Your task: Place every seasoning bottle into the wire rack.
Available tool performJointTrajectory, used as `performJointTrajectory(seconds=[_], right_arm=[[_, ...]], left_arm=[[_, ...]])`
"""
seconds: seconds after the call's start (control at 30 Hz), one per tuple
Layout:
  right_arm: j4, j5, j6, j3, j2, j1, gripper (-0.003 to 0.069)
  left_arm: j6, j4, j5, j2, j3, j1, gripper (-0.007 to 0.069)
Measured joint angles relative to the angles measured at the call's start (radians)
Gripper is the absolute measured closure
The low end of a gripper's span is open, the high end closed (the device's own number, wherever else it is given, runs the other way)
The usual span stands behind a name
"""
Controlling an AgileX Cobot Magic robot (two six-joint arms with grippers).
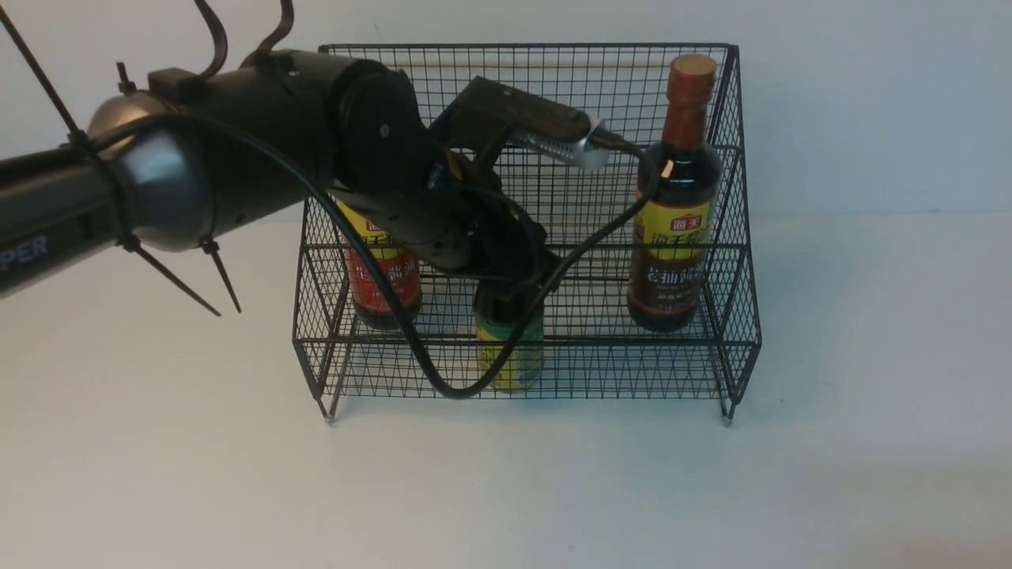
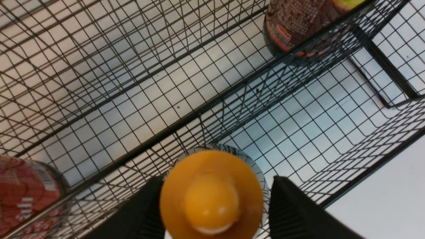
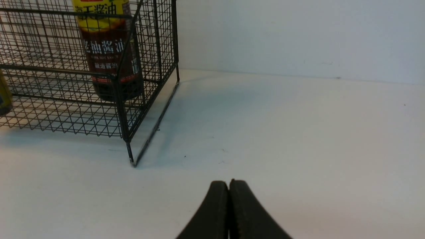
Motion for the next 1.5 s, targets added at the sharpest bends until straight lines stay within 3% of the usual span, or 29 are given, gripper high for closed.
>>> performJointTrajectory(seconds=[0.4, 0.73, 1.03, 1.13, 1.27, 1.33, 1.37, 1.4, 1.5], right_arm=[[0.000, 0.000, -0.001, 0.000, 0.000, 0.000, 0.0673], [0.000, 0.000, -0.001, 0.000, 0.000, 0.000, 0.0673], [0.000, 0.000, -0.001, 0.000, 0.000, 0.000, 0.0673], [0.000, 0.000, -0.001, 0.000, 0.000, 0.000, 0.0673], [0.000, 0.000, 0.001, 0.000, 0.000, 0.000, 0.0673], [0.000, 0.000, 0.001, 0.000, 0.000, 0.000, 0.0673], [0.000, 0.000, 0.001, 0.000, 0.000, 0.000, 0.0673], [0.000, 0.000, 0.001, 0.000, 0.000, 0.000, 0.0673], [0.000, 0.000, 0.001, 0.000, 0.000, 0.000, 0.0673]], left_arm=[[-0.077, 0.011, 0.006, -0.036, -0.021, 0.000, 0.0205], [-0.099, 0.029, 0.056, -0.113, -0.021, 0.000, 0.0066], [-0.106, 0.110, 0.139, -0.342, -0.021, 0.000, 0.0074], [-0.106, 0.155, 0.246, -0.456, -0.021, 0.000, 0.0132], [-0.106, 0.226, 0.478, -0.636, -0.021, 0.000, 0.0335], [-0.106, 0.238, 0.517, -0.666, -0.021, 0.000, 0.0393], [-0.106, 0.266, 0.565, -0.745, -0.009, 0.000, 0.0501], [-0.106, 0.284, 0.574, -0.788, 0.005, 0.000, 0.0552], [-0.123, 0.329, 0.584, -0.908, 0.072, 0.000, 0.0616]])
